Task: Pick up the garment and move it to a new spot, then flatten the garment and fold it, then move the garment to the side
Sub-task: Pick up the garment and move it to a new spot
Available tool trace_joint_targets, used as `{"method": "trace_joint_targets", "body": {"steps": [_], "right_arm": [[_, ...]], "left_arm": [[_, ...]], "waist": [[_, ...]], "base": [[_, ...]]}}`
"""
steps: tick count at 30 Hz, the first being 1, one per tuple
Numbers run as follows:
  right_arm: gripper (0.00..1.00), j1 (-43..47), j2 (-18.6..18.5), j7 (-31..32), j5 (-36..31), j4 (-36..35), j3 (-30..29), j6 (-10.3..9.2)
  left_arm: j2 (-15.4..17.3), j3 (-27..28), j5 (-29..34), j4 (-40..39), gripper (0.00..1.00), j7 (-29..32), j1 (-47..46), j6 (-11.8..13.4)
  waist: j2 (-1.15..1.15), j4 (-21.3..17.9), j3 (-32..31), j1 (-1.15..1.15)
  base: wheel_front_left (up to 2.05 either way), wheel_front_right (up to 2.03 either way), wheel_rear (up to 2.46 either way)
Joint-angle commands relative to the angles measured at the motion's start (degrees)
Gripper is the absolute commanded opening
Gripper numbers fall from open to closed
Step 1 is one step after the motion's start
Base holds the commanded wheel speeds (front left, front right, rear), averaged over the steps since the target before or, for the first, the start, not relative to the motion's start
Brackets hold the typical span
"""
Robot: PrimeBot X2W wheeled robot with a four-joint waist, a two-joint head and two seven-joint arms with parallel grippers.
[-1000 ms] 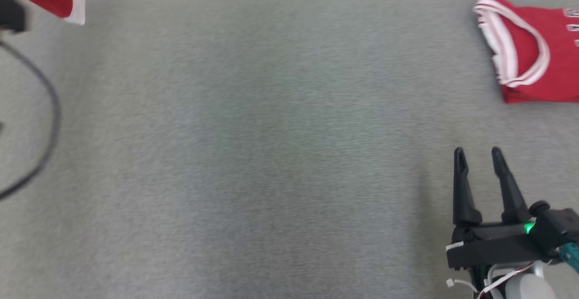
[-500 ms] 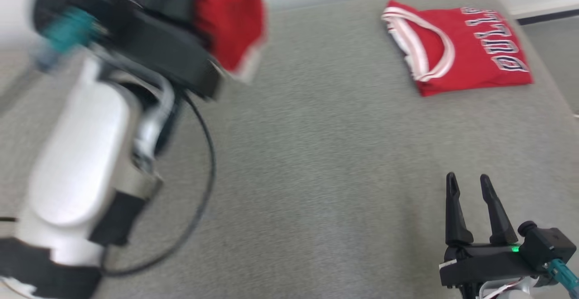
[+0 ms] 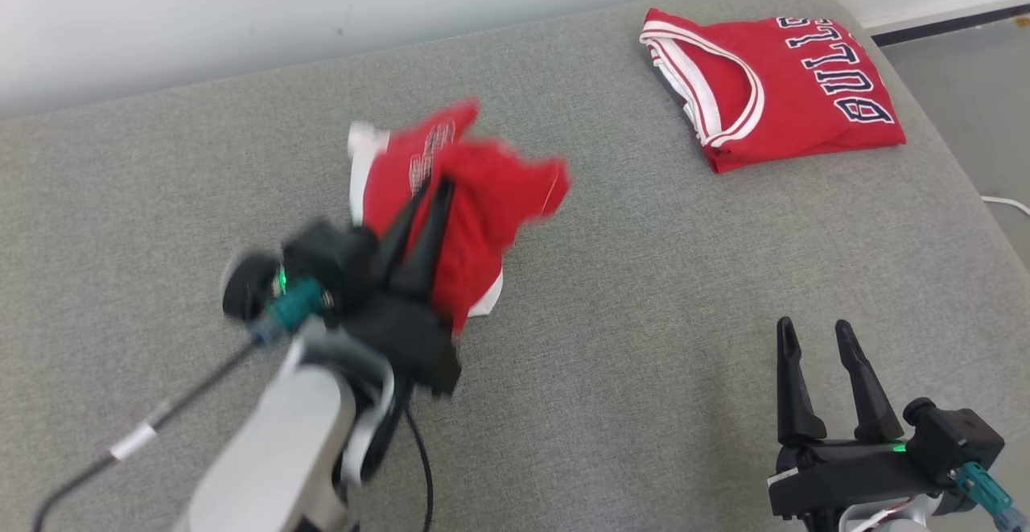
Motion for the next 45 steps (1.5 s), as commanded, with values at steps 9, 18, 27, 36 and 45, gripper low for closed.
{"method": "trace_joint_targets", "body": {"steps": [9,18,27,36,45], "right_arm": [[1.00,-0.8,0.0,-0.2,-0.5,1.2,0.4,-0.15],[1.00,1.5,0.0,-0.3,-2.4,1.1,-1.0,-0.15],[1.00,3.2,0.0,0.1,-3.6,0.2,-2.4,-0.15],[1.00,4.7,0.0,1.0,-3.9,-1.1,-2.8,-0.15],[1.00,6.1,0.0,1.8,-4.3,-2.0,-2.9,-0.15]], "left_arm": [[-2.6,-4.4,1.2,12.7,1.00,-6.4,6.1,-2.0],[-1.8,-1.5,2.4,10.9,1.00,-10.9,5.1,-1.8],[3.7,5.0,2.8,5.3,1.00,-11.2,10.4,-0.2],[8.5,13.0,3.0,-1.0,1.00,-11.3,20.0,0.8],[7.2,19.7,5.0,-7.0,1.00,-11.3,30.9,0.5]], "waist": [[0.00,1.4,-1.5,0.00],[0.00,6.5,-6.6,0.00],[0.00,12.1,-10.6,0.00],[0.00,17.0,-12.8,0.00],[0.00,18.8,-13.8,0.00]], "base": [[0.00,0.00,0.00],[0.00,0.00,0.00],[0.00,0.00,0.00],[0.00,0.00,0.00],[0.00,0.00,0.00]]}}
